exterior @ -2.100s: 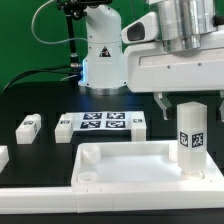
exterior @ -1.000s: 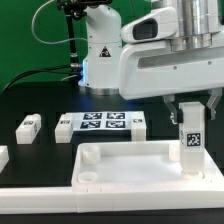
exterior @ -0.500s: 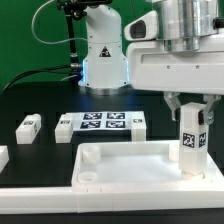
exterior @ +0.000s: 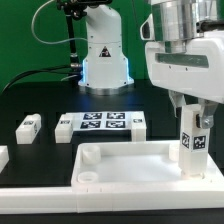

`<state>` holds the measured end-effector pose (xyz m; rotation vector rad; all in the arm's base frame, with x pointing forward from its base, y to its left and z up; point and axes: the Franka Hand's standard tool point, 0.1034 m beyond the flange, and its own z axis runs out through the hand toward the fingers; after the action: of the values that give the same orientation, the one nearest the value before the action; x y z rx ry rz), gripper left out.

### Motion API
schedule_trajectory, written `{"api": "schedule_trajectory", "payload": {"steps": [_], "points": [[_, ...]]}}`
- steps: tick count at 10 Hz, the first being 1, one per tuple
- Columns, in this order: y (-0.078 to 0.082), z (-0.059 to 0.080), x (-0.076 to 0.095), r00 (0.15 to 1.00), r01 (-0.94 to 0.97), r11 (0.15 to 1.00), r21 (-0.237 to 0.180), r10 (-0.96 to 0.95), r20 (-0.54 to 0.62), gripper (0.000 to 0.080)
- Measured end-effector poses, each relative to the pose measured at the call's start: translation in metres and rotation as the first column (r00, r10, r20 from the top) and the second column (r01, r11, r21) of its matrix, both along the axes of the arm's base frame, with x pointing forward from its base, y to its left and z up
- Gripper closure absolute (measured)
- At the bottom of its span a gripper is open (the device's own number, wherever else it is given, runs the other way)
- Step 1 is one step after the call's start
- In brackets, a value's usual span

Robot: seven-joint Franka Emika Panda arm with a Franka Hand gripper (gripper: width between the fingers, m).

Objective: Assemble desk

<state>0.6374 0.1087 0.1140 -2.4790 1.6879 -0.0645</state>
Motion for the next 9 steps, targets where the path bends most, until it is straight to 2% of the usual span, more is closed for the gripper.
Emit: {"api": "schedule_trajectory", "payload": {"steps": [1,3,4,7,8,9], "points": [[0.0009,0.0004,0.0002,0.988,-0.154,0.988,-0.023,0.154,0.012,0.0190],[0.0028,-0.0006,0.0015,0.867,-0.496,0.865,-0.071,0.498,0.024,0.0158],[0.0025,-0.0006,0.0015,0.850,-0.523,0.849,-0.076,0.526,0.025,0.0158],[0.0019,-0.0004,0.0017,0.706,-0.702,0.704,-0.112,0.708,0.021,0.0150],[0.0016,0.0024,0.0037,0.483,-0.865,0.476,-0.158,0.875,-0.009,0.0150],[0.0017,0.0027,0.0042,0.403,-0.903,0.395,-0.169,0.915,-0.016,0.0150]]}}
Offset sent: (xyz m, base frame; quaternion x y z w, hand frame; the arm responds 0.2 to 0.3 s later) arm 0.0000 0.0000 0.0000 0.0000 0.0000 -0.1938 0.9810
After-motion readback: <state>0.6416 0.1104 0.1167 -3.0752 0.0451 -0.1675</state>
